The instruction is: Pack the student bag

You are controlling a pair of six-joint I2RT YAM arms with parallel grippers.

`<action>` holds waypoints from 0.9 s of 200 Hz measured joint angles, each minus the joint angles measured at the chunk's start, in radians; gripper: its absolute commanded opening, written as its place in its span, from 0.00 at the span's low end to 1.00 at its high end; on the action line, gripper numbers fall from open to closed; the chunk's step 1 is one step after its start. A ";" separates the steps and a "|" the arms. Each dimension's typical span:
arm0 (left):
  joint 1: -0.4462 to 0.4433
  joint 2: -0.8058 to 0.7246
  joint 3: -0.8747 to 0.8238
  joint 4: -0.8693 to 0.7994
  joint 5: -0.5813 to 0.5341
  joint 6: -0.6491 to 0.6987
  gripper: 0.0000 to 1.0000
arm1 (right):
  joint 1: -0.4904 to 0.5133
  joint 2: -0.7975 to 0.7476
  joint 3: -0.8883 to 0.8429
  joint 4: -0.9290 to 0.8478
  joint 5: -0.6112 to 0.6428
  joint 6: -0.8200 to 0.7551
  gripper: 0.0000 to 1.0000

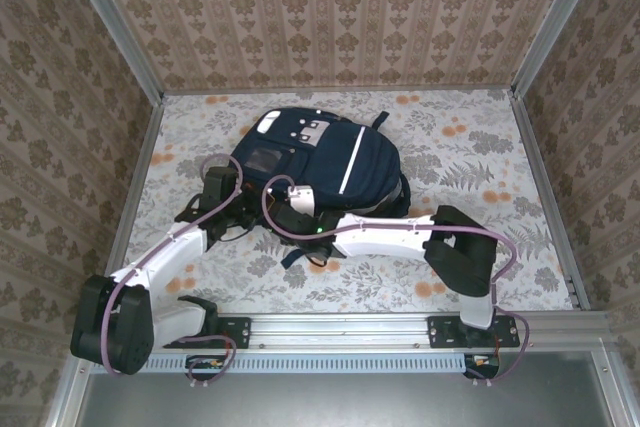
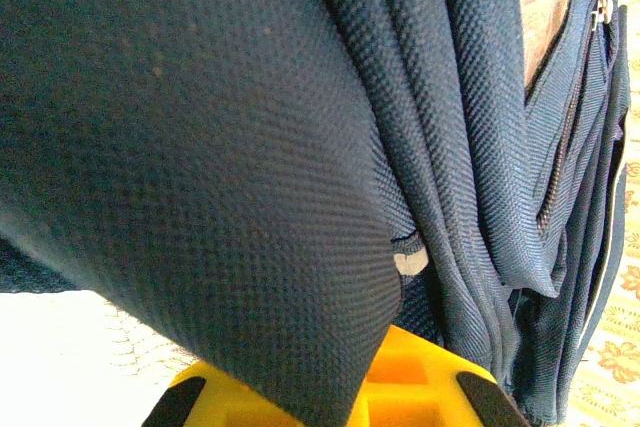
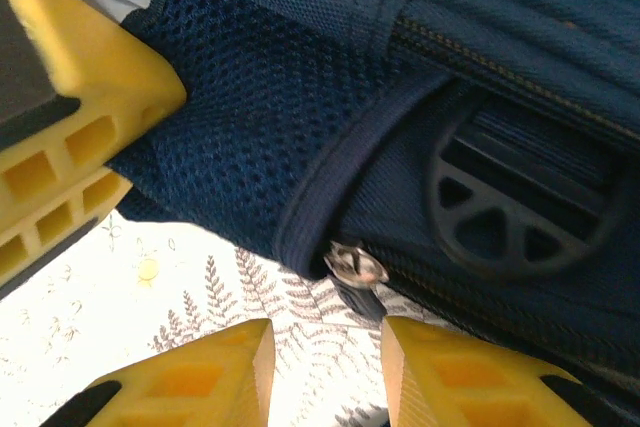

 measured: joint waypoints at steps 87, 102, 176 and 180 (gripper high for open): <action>-0.008 0.000 0.006 0.006 -0.006 -0.015 0.00 | 0.003 0.124 0.188 -0.162 0.137 0.082 0.32; -0.008 0.000 0.006 0.006 -0.006 -0.015 0.00 | 0.003 0.124 0.188 -0.174 0.151 0.088 0.28; -0.008 0.008 0.013 0.002 0.002 -0.014 0.00 | 0.003 0.082 0.100 -0.131 0.176 0.076 0.00; -0.008 0.007 0.014 0.001 0.004 -0.014 0.00 | 0.003 0.077 0.094 -0.127 0.176 0.076 0.00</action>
